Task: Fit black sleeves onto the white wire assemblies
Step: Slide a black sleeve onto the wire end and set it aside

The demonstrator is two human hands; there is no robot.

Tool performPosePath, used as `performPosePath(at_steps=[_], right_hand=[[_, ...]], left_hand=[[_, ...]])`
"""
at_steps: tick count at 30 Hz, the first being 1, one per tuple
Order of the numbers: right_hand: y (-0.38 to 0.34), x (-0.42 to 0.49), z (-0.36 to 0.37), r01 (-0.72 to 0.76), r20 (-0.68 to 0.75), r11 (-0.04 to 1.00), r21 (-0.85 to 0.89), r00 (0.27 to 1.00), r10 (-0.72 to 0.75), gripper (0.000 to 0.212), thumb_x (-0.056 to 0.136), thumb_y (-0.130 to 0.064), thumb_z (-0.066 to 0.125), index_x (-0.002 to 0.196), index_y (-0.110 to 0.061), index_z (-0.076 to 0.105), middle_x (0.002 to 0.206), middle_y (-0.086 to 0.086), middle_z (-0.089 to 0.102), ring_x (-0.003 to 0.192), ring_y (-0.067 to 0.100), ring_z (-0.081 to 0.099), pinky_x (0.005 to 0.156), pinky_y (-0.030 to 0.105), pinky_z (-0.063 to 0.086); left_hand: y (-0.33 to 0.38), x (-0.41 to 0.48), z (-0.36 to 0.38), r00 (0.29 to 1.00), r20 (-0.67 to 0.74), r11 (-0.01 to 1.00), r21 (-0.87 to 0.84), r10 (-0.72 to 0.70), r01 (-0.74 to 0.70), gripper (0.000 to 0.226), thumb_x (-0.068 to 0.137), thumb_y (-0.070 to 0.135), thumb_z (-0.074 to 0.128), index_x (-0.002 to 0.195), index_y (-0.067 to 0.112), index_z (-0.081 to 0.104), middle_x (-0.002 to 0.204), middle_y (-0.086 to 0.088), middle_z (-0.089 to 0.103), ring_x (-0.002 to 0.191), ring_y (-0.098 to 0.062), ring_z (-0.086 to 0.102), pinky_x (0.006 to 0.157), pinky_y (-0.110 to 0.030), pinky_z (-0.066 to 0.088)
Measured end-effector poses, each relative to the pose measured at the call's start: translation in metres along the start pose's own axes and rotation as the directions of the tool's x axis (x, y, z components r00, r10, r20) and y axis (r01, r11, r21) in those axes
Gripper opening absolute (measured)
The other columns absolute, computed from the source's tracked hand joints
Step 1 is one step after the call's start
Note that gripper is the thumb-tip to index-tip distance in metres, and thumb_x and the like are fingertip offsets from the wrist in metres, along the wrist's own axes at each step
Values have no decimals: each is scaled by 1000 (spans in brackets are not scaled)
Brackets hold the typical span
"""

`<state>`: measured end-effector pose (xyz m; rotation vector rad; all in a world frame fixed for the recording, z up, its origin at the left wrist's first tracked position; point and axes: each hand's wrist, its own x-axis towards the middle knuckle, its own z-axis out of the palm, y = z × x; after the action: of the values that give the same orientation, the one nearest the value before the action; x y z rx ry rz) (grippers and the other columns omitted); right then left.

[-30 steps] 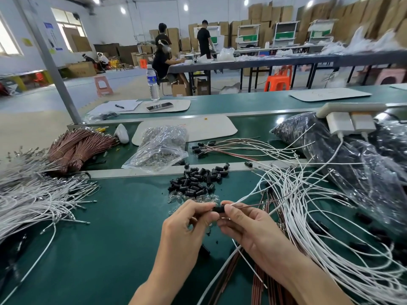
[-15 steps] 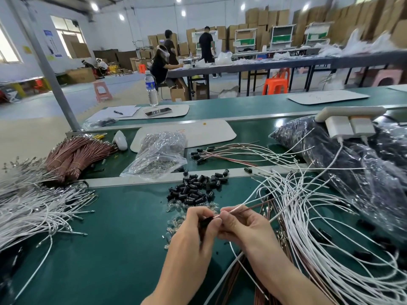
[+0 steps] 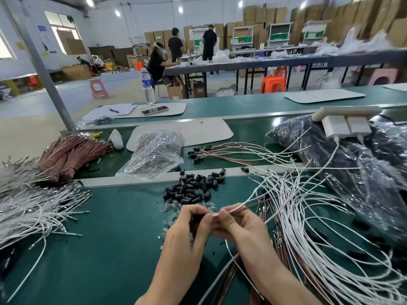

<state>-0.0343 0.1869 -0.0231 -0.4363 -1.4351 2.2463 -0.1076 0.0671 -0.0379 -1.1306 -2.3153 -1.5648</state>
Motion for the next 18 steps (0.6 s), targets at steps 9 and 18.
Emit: performPosePath(at_steps=[9, 18], right_hand=[[1, -2, 1, -52, -18, 997, -65, 999, 51, 38, 71, -24, 81, 93, 1, 63, 86, 14, 77, 83, 26, 76, 72, 28, 61], [0, 0, 2, -99, -11, 995, -10, 995, 99, 37, 70, -20, 77, 93, 4, 60, 90, 15, 78, 84, 25, 77, 66, 22, 59]], left_hand=[[4, -4, 2, 999, -7, 987, 153, -48, 48, 24, 97, 58, 27, 95, 47, 48, 90, 28, 65, 79, -1, 63, 67, -13, 43], [-1, -1, 4, 998, -3, 967, 248, -59, 58, 38, 94, 60, 11, 87, 38, 42, 66, 15, 63, 70, -3, 60, 64, -14, 40]])
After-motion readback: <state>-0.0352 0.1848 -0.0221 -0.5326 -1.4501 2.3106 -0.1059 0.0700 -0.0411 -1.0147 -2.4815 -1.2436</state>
